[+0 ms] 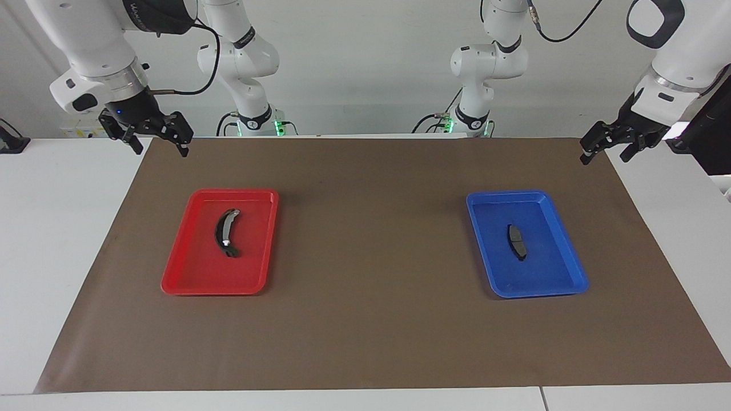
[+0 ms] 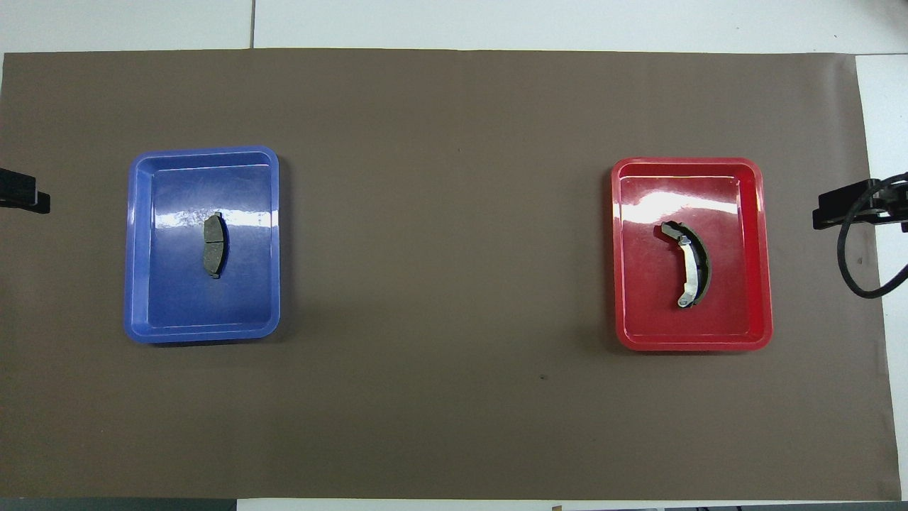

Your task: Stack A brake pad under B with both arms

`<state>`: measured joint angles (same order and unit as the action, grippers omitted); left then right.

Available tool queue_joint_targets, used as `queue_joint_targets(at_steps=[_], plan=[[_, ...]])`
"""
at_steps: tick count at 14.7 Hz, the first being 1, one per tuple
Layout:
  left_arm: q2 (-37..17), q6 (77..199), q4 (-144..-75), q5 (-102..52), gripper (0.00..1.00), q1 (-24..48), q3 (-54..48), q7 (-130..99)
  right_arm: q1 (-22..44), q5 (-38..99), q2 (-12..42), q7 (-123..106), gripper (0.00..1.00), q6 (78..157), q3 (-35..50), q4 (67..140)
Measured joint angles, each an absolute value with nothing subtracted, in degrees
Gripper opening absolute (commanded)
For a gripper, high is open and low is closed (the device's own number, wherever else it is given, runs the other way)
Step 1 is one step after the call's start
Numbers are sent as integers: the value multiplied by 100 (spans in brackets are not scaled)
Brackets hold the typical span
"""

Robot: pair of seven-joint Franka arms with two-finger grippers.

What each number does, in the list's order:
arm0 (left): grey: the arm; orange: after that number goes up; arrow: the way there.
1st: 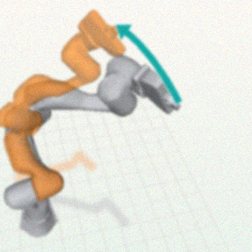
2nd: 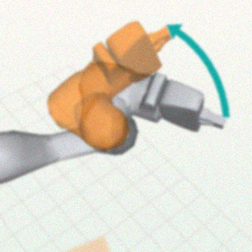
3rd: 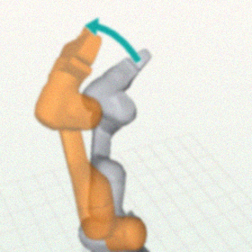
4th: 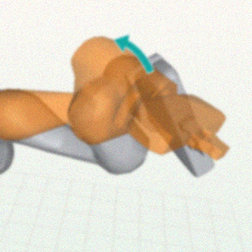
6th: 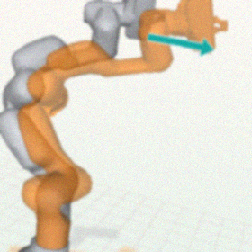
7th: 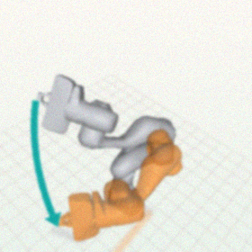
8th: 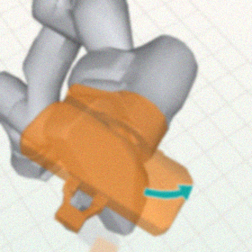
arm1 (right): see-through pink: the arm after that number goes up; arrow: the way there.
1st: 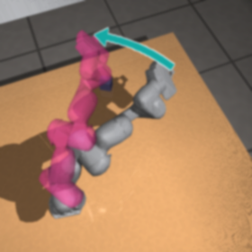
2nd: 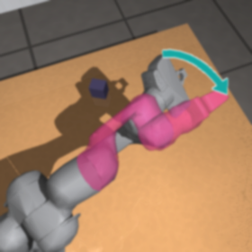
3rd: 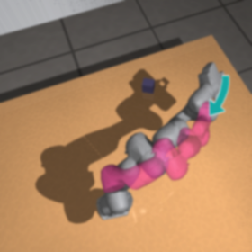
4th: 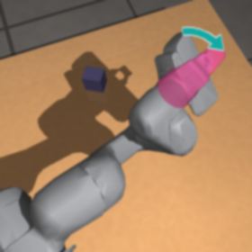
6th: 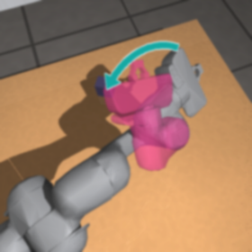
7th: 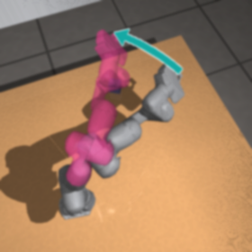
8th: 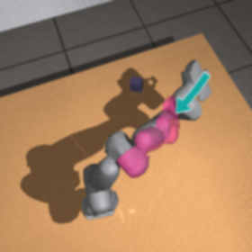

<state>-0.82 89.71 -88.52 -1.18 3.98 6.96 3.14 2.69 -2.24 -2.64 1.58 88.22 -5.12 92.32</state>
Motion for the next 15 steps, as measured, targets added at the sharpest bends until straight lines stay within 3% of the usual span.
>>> queue_joint_targets(at_steps=[15], plan=[[-82,8971,-8852,-118,100,398,696,314,238,-224,-249,158,100,9076,-311,9299]])
